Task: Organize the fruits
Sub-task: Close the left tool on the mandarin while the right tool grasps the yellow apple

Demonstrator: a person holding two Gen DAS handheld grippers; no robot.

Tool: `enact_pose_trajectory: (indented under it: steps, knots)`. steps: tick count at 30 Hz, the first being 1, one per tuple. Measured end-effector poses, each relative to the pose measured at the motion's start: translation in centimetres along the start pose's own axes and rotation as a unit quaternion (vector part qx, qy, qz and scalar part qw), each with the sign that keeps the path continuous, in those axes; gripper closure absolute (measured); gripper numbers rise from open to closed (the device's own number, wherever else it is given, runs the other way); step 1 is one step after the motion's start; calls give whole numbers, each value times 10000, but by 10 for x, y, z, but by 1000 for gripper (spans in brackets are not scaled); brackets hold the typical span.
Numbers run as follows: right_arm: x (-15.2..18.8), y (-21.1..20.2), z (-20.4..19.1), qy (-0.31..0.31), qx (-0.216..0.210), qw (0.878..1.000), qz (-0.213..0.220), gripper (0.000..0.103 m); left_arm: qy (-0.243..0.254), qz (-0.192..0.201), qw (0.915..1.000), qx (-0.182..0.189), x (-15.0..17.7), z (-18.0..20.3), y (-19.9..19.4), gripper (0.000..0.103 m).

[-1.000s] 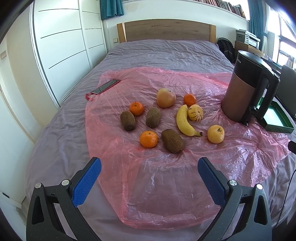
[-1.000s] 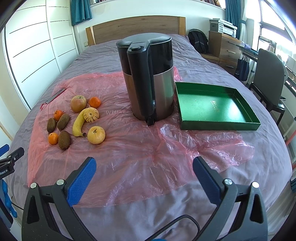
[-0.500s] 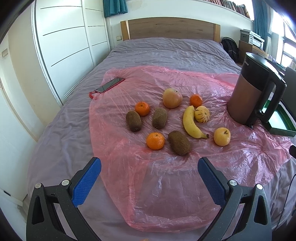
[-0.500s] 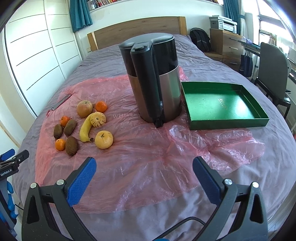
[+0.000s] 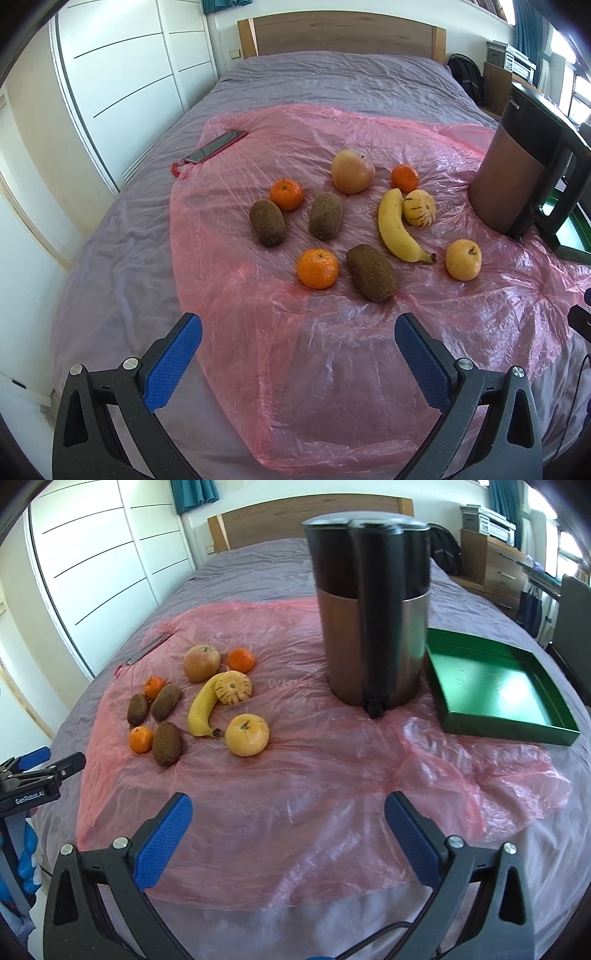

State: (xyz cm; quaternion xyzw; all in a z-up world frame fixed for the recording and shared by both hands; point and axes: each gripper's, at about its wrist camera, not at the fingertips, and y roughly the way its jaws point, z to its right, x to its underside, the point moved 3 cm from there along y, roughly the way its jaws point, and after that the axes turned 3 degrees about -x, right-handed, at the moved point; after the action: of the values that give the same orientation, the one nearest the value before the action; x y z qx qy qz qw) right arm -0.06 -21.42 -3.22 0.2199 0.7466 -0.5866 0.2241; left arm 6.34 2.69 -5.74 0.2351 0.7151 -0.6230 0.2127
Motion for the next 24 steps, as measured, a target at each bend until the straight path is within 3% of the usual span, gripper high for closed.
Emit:
enact_pose_trajectory:
  steps: [11,24]
  knots:
    - [-14,42,-26,-289,-281,9986,-338,0,91,-195,9998,4,-8,2,30,1]
    - [-30,84,-40,-551,-370,9965,-512,0,288,-138,9995,-37,-26,12,57,3]
